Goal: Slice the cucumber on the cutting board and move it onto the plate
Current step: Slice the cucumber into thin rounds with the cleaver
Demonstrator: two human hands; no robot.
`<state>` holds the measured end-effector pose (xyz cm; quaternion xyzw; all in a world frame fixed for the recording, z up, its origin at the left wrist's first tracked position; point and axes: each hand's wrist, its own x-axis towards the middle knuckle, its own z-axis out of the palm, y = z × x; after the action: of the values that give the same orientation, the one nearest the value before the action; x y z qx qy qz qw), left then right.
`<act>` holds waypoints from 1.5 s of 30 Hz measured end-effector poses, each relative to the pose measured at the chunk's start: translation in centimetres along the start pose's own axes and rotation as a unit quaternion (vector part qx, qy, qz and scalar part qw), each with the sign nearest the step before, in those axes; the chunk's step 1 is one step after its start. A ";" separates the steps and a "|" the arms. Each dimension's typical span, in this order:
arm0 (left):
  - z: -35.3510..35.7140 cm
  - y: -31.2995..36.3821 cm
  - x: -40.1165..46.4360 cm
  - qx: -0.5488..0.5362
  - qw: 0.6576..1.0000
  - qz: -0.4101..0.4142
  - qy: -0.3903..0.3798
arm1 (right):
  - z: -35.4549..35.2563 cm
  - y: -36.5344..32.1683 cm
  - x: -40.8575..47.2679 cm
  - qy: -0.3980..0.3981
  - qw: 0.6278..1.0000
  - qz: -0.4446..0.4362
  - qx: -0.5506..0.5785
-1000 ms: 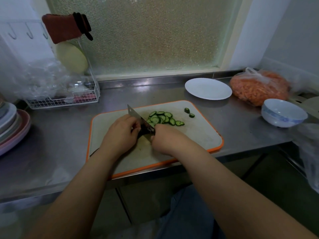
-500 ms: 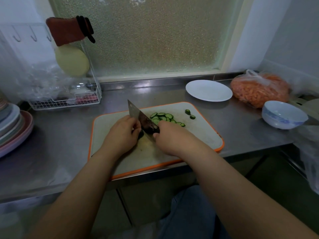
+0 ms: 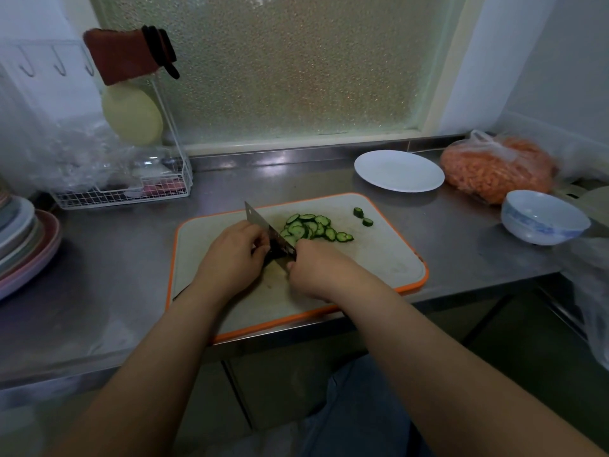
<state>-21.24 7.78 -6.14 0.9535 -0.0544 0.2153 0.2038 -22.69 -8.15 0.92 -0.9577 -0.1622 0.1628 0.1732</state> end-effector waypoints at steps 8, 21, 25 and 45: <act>-0.1 -0.6 -0.1 -0.009 1.000 -0.018 -0.001 | 0.1 1.0 0.0 0.013 0.999 0.003 0.040; -0.2 -0.1 -0.1 -0.022 1.000 -0.019 0.002 | -0.9 0.3 -1.6 0.037 0.999 -0.014 0.006; -0.2 -0.2 -0.1 -0.018 1.000 -0.019 0.003 | -0.3 -0.1 -0.6 0.020 1.000 -0.011 -0.002; -0.2 -0.6 -0.1 -0.012 1.000 -0.013 0.000 | -0.8 0.8 -1.2 0.033 0.999 -0.026 0.019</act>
<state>-21.32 8.41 -6.26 0.9517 -0.0443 0.2119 0.2179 -23.24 -9.52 1.61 -0.9545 -0.1781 0.1297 0.2008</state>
